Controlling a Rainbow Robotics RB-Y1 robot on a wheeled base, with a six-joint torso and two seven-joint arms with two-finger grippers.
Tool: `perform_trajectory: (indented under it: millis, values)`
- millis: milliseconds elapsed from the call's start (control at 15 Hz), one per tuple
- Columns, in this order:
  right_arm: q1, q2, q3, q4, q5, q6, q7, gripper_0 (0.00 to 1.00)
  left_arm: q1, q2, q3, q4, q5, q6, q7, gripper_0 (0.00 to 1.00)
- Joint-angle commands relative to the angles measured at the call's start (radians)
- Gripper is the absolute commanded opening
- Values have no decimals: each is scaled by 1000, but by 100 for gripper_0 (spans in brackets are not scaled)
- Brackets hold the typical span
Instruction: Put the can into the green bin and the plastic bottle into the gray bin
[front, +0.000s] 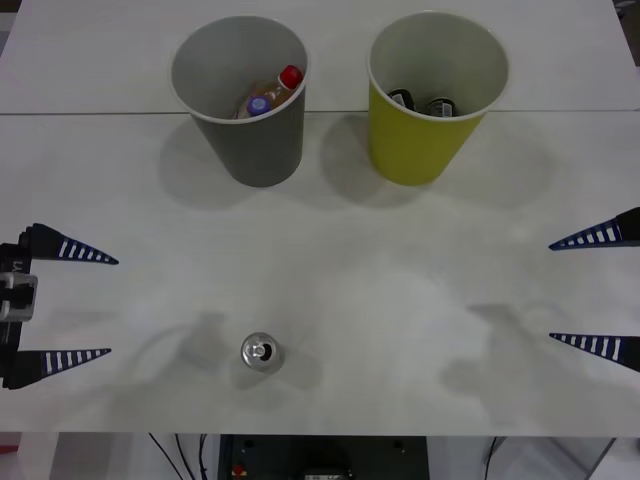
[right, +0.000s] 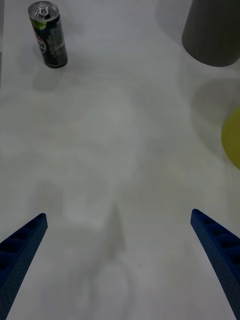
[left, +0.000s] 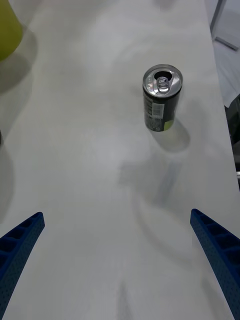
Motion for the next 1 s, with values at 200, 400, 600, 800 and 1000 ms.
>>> perform_trajectory:
  millis: [200, 400, 600, 800, 1000]
  values:
    - [0, 0, 0, 0, 0, 0, 0, 100, -62, -74, -103, 176, 92, -8, -135, 100]
    - [0, 0, 0, 0, 0, 0, 0, 100, -102, -93, -163, 279, 154, -34, -225, 100]
    - [0, 0, 0, 0, 0, 0, 0, 100, -151, -108, -236, 391, 221, -50, -327, 100]
    - [0, 0, 0, 0, 0, 0, 0, 100, -184, -162, -281, 510, 275, -78, -411, 100]
    - [0, 0, 0, 0, 0, 0, 0, 100, -218, -226, -282, 613, 304, -152, -445, 100]
